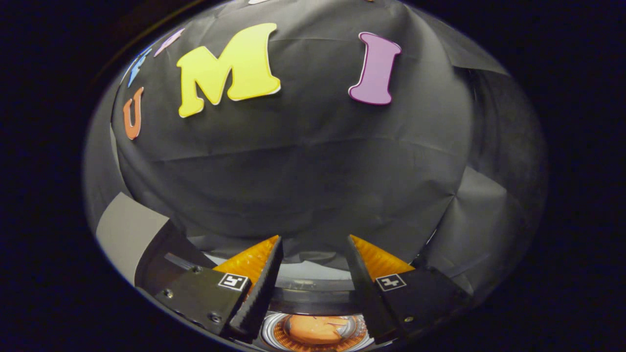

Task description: Put the clothes into the washing machine and then close the washing machine lid.

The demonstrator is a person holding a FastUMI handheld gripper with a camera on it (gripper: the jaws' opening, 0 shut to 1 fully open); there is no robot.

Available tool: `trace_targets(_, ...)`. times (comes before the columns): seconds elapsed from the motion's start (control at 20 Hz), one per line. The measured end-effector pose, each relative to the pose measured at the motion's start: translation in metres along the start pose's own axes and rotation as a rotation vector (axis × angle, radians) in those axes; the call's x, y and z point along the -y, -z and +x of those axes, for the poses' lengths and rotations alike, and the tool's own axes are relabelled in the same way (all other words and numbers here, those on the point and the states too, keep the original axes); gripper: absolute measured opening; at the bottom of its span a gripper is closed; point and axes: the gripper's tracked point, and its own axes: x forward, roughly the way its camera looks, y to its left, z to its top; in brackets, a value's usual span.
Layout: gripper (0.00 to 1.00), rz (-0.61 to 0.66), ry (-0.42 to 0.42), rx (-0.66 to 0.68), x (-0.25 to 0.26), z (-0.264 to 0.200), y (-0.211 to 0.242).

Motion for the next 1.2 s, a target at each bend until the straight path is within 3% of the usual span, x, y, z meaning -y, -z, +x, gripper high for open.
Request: trace_targets(1.2, 0.81, -0.003, 0.034, 0.156, -0.005, -0.055, 0.041)
